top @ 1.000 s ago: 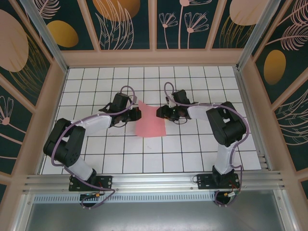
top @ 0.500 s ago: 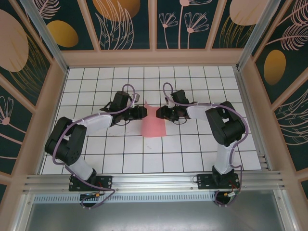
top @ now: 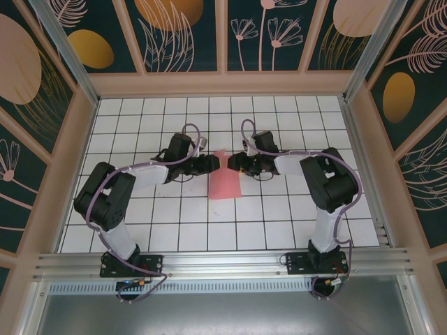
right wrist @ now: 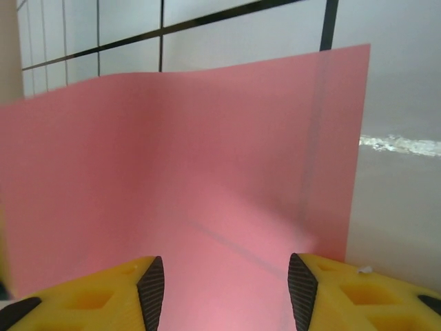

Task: Fold a paper plane with a square sheet of paper (fold left side to right side)
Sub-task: First fold in half a square sheet of paper at the center of the table.

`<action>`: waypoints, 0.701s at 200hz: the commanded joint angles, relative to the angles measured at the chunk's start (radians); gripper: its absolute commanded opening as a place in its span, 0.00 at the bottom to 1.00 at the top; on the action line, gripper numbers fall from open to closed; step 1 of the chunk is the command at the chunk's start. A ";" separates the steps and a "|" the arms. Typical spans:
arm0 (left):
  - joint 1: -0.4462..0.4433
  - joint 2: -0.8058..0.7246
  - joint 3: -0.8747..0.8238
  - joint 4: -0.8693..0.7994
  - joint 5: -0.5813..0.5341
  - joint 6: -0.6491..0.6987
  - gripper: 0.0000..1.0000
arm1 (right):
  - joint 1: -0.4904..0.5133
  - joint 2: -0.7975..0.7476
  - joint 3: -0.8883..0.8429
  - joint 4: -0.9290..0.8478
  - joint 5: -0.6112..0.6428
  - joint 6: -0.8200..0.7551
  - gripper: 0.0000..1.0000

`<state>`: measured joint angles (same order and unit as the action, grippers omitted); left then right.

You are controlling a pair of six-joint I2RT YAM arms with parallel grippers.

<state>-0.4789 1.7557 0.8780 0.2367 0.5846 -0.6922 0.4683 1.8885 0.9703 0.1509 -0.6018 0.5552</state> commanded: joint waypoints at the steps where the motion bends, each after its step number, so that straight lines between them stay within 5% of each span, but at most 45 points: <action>1: -0.009 0.025 0.031 0.049 0.030 -0.025 0.48 | -0.020 -0.071 -0.029 0.067 -0.034 0.019 0.56; 62: -0.012 0.047 0.050 0.048 0.024 -0.028 0.48 | -0.053 -0.172 -0.125 0.216 -0.093 0.111 0.60; 140: -0.014 0.047 0.050 0.040 0.016 -0.026 0.44 | -0.012 -0.094 -0.122 0.374 -0.144 0.241 0.46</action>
<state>-0.4847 1.7863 0.9077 0.2581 0.5945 -0.7128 0.4400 1.7531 0.8356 0.4477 -0.7101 0.7490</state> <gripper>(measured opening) 0.446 0.474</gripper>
